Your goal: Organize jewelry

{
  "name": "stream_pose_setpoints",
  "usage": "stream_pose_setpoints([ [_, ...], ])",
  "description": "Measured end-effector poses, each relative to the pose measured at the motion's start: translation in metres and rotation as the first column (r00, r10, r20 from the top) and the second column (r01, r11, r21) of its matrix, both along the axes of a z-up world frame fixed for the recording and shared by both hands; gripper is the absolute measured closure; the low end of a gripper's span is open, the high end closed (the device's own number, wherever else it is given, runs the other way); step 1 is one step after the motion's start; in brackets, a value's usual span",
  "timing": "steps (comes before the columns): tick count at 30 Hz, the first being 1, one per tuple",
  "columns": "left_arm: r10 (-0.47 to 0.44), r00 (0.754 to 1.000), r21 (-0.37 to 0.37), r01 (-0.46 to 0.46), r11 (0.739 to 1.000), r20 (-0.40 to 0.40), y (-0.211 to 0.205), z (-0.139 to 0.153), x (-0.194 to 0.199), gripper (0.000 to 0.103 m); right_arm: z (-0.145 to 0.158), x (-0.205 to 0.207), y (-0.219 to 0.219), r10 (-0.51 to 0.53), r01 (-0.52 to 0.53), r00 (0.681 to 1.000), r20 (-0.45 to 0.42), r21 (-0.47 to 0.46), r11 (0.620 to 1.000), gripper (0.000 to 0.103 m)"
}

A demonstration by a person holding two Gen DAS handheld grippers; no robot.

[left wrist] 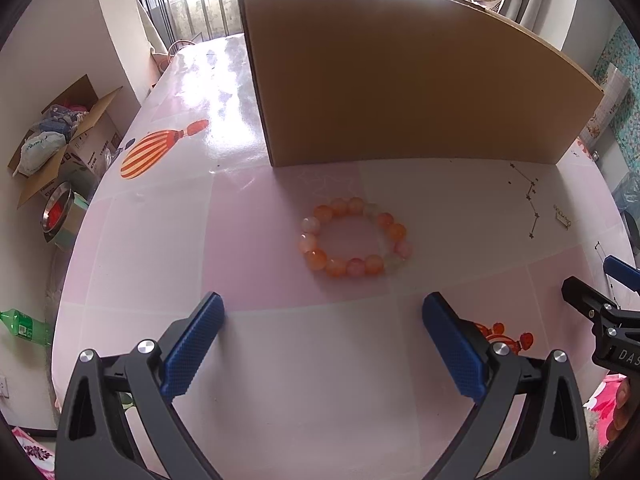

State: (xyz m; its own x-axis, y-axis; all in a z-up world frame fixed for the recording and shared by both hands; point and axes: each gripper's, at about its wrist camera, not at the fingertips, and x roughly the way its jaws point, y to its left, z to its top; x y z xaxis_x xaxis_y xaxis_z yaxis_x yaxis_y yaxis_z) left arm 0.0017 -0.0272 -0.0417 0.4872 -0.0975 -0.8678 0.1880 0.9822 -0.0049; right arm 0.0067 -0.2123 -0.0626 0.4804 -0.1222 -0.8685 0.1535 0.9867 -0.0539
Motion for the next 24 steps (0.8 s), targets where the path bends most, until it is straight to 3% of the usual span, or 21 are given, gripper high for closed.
stream_pose_setpoints([
  [8,-0.031,0.996,-0.007,0.032,0.999,0.081,0.001,-0.003,-0.008,0.005,0.000,-0.001,0.003,-0.027,0.027,1.000,0.004,0.000,1.000,0.008],
  [15,-0.136,0.986,-0.038,0.140,0.989,0.096,0.002,0.002,-0.004,0.006,-0.003,0.004,-0.004,-0.037,0.038,0.999,0.037,-0.005,0.999,0.008],
  [19,-0.183,0.967,-0.126,0.207,0.970,0.176,0.002,0.019,-0.011,0.013,-0.002,-0.001,-0.001,-0.029,0.030,0.998,0.052,-0.007,1.000,0.008],
  [24,-0.241,0.941,-0.133,0.277,0.952,0.237,-0.013,0.030,-0.017,0.026,-0.002,-0.003,0.000,-0.027,0.028,0.998,0.064,-0.009,1.000,0.008],
])
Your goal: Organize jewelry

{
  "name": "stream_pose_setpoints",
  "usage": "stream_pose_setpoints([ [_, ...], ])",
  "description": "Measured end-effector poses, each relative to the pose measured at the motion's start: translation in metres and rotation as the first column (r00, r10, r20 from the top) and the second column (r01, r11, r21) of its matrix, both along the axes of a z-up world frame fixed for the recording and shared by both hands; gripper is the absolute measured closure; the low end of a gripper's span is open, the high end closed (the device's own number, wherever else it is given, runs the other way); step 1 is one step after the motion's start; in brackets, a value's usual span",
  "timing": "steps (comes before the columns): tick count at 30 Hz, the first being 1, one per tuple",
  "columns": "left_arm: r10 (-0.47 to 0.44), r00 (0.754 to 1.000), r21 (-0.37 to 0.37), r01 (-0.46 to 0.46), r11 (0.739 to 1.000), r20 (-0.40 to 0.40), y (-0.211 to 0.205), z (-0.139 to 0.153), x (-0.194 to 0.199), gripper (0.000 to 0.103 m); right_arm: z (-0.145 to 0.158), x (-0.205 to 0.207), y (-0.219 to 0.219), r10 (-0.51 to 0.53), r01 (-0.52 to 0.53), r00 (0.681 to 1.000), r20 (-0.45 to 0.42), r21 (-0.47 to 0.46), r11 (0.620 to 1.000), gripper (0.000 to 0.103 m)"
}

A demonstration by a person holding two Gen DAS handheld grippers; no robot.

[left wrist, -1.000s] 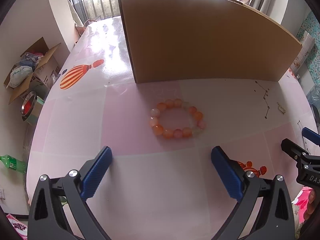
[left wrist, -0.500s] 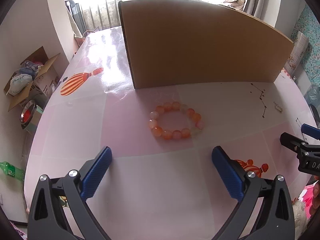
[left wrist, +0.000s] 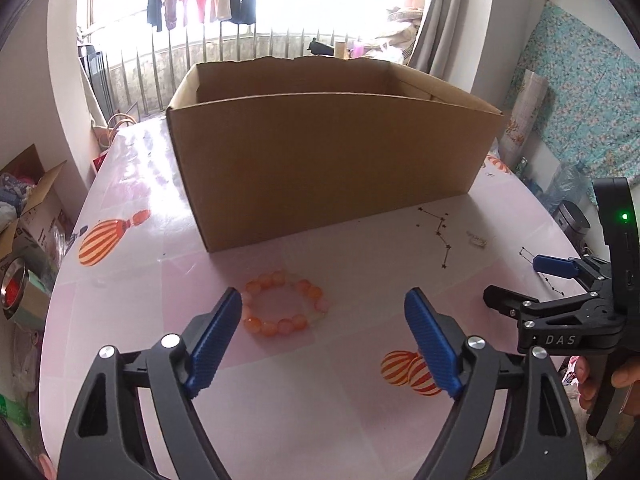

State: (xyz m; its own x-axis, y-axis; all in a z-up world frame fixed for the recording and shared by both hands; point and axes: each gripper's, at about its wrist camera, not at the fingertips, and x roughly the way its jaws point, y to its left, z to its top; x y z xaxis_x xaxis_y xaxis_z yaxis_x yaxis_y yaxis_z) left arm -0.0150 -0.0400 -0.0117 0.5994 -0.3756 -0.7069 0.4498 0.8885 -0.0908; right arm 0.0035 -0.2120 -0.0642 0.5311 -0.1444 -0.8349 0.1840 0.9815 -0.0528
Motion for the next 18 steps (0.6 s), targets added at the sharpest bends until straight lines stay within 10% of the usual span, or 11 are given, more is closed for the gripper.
stream_pose_setpoints([
  [7,-0.010,0.999,0.036,0.011,0.999,-0.043,-0.010,-0.008,0.014,0.061,0.001,-0.002,0.002,0.005,-0.005,1.000,0.004,0.000,1.000,0.008],
  [18,-0.004,0.992,0.124,0.019,0.992,-0.123,-0.021,-0.022,0.030,0.078,0.002,-0.009,0.006,0.029,-0.029,0.999,0.015,-0.001,1.000,0.008],
])
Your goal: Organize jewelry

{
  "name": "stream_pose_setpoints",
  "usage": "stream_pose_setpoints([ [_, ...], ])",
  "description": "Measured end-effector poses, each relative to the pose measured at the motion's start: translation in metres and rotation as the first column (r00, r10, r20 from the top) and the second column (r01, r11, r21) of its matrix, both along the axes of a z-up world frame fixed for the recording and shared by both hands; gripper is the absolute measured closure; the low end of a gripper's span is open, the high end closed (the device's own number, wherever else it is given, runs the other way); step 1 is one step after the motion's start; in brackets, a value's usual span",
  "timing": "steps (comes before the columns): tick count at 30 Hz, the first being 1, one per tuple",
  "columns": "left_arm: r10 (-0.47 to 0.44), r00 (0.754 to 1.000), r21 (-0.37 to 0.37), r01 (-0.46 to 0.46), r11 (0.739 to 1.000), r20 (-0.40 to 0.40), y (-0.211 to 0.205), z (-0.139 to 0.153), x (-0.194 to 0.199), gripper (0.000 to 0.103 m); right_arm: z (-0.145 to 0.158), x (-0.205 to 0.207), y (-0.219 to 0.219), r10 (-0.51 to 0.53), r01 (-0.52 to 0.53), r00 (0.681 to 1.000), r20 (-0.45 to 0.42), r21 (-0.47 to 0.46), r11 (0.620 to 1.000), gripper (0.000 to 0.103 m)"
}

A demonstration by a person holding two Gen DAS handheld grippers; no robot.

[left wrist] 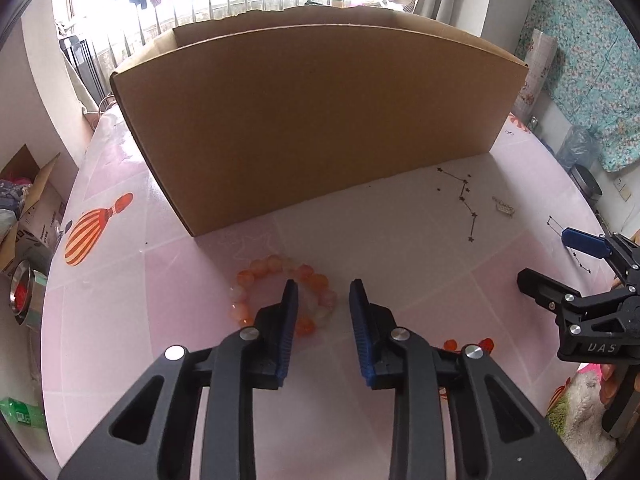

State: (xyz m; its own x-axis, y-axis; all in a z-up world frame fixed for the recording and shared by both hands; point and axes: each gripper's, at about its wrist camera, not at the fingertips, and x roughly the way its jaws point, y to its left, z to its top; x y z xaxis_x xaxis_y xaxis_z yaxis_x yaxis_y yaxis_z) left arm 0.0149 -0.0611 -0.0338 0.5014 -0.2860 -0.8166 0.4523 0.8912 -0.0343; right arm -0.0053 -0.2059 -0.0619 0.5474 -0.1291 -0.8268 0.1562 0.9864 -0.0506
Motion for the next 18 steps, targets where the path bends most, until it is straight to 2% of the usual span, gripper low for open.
stream_pose_setpoints([
  [7,-0.004,1.000,0.043,0.003,0.999,0.007,-0.006,-0.004,0.001,0.081,-0.001,-0.003,0.001,0.012,-0.012,1.000,0.017,-0.001,1.000,0.008],
  [14,0.004,1.000,0.030,-0.005,1.000,0.015,-0.005,-0.003,0.000,0.081,0.001,-0.005,0.001,0.046,-0.046,0.999,0.012,0.017,0.999,0.008],
  [18,0.014,1.000,0.015,-0.014,1.000,0.019,-0.001,-0.003,-0.002,0.081,0.013,-0.006,-0.003,0.060,-0.063,0.998,0.032,0.077,0.995,0.008],
])
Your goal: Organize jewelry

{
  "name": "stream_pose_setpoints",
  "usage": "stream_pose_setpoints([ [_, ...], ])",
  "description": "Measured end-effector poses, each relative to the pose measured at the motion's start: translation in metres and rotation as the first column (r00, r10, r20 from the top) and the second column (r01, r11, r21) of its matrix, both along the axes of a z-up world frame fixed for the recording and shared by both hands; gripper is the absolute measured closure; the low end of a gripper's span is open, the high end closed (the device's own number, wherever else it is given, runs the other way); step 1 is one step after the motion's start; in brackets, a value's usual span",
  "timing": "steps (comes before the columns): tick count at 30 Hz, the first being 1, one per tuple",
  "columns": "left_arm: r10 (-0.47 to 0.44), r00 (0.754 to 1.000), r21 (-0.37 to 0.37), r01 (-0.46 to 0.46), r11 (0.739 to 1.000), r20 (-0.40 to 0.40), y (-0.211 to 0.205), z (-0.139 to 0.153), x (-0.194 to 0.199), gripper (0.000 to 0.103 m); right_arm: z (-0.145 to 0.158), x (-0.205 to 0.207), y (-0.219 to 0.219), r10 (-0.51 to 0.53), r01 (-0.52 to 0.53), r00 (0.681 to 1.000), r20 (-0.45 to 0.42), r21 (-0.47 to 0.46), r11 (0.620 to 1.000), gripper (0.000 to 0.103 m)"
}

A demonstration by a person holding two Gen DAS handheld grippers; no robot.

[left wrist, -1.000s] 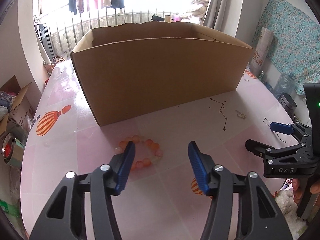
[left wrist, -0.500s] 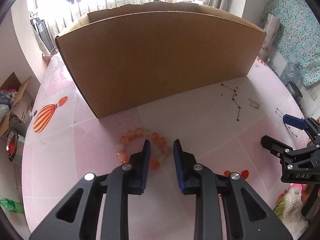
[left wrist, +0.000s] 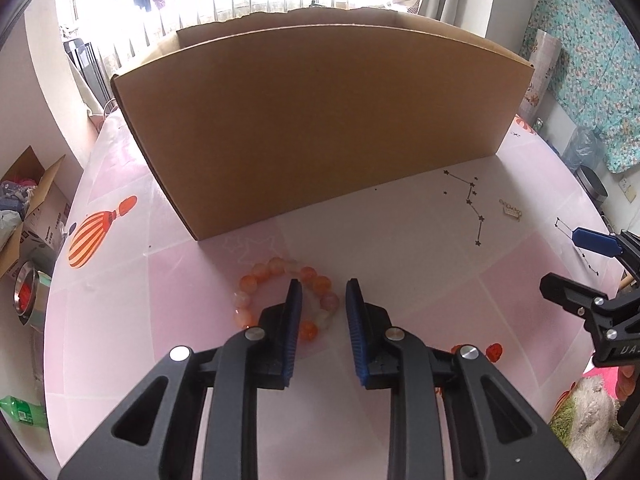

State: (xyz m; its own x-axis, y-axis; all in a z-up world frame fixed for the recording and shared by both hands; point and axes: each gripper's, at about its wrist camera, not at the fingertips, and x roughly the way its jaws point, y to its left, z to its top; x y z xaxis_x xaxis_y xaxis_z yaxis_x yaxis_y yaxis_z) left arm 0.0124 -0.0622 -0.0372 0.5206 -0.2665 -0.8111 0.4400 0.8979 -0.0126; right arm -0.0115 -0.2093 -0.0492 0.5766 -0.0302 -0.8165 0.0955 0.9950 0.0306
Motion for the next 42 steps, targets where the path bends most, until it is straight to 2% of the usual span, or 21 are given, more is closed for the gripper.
stream_pose_setpoints([
  [3,0.008,1.000,-0.012,-0.008,1.000,0.010,0.002,0.000,-0.001,0.081,0.012,0.002,-0.001,0.024,-0.025,0.998,0.052,0.026,0.999,0.008],
  [7,0.019,1.000,-0.032,-0.019,0.999,0.024,0.005,-0.001,-0.003,0.081,0.023,0.014,0.003,0.070,-0.069,0.993,0.093,-0.013,0.997,0.010],
  [17,0.046,0.998,-0.064,-0.043,0.997,0.044,0.011,-0.004,-0.010,0.079,0.009,0.048,-0.002,0.122,-0.122,0.992,0.017,-0.037,0.992,0.032],
  [20,0.037,0.998,-0.072,-0.033,0.997,0.046,0.009,-0.004,-0.013,0.069,0.008,0.052,-0.003,0.132,-0.132,0.991,0.007,-0.043,0.990,0.039],
  [24,0.016,0.999,-0.053,-0.014,0.998,0.046,0.003,-0.004,-0.016,0.044,0.007,0.054,-0.005,0.163,-0.162,0.987,-0.004,-0.066,0.985,0.047],
  [29,0.012,0.999,-0.030,-0.011,0.999,0.053,0.000,-0.006,-0.018,0.031,0.003,0.060,-0.008,0.183,-0.184,0.983,-0.023,-0.086,0.979,0.057],
  [35,0.035,0.999,-0.008,-0.035,0.999,0.032,-0.001,-0.009,-0.016,0.006,-0.005,0.064,-0.012,0.198,-0.200,0.980,-0.037,-0.088,0.976,0.075],
  [42,0.046,0.998,-0.007,-0.046,0.999,0.036,-0.002,-0.010,-0.016,0.005,-0.008,0.063,-0.010,0.208,-0.211,0.977,-0.043,-0.096,0.973,0.088],
])
